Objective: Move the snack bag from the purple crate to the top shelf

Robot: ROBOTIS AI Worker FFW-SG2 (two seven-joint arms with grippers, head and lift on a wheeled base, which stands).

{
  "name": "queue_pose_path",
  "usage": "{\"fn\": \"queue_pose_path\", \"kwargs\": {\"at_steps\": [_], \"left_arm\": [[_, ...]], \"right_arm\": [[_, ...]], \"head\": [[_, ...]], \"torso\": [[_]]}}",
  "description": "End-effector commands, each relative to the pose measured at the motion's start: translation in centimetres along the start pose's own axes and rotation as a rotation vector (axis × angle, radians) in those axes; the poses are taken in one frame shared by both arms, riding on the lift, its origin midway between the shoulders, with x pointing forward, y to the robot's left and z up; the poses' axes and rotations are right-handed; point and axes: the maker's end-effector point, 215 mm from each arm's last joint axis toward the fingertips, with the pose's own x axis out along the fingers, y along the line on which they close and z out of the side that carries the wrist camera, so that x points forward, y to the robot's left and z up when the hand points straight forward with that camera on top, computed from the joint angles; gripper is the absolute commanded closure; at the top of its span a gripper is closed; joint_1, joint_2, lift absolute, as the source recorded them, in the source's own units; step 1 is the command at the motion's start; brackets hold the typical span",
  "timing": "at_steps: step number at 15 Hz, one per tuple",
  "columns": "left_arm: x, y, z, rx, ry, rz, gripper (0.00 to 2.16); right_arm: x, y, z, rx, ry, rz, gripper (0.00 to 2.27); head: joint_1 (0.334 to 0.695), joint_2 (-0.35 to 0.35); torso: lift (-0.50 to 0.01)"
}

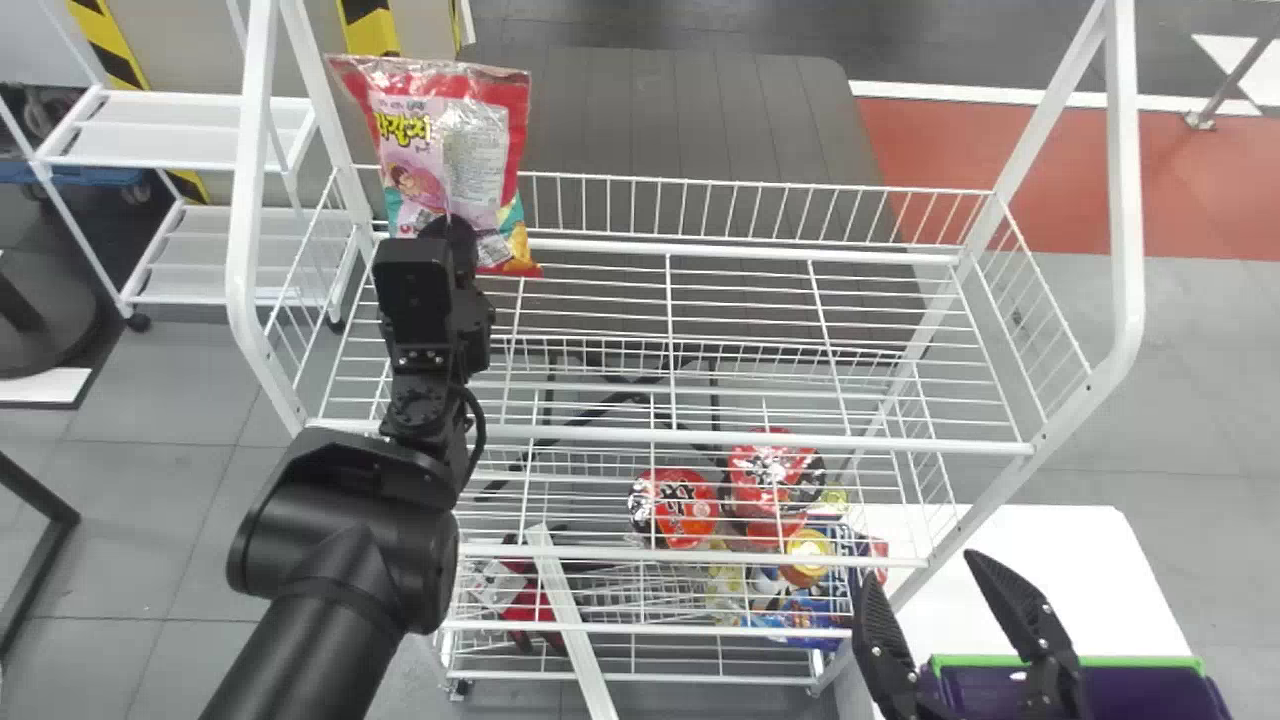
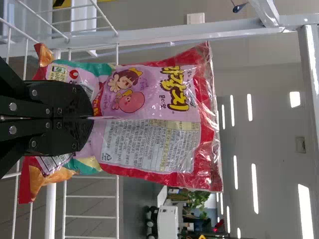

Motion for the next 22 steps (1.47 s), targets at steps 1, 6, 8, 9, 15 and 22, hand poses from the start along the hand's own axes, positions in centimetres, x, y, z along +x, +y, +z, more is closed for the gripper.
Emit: {"fn": "queue_pose_path", "kwargs": {"at_steps": [1,6,8,9,15,22], "left_arm": [[-0.1,-0.1,-0.3,-0.003,0.004,0.001,1.28],[-0.6,-0.2,-1.2,0.011,0.016,0.001,1.28],[-0.9,-0.1,-1.1,0.019,0.002,0.004,1.28],[-1.2,0.0,-1.5,0.018,0.008,0.005,1.28],[-1.3,-0.1,-1.5,0.018,0.005,0.003,1.17],[-1.6,-0.3,-1.6,0.016,0.001,-0.007,0.26]], "right_arm": [[0.1,0.3,-0.1,0.001,0.002,0.006,0.31],[0.0,0.4,0.0,0.002,-0.001,0.007,0.3],[0.0,0.5,-0.1,0.001,0.002,0.011,0.3],[0.1,0.7,0.0,0.004,0.0,0.014,0.3],[0.0,1.1,0.3,0.003,-0.006,0.02,0.3],[-0.1,1.1,0.6,0.002,-0.017,0.019,0.3]], "head": [[0.695,-0.05],[0.695,-0.042],[0.695,-0.042],[0.695,-0.042],[0.695,-0.033],[0.695,-0.037]], "torso": [[0.002],[0.002],[0.002],[0.002],[0.002],[0.002]]}}
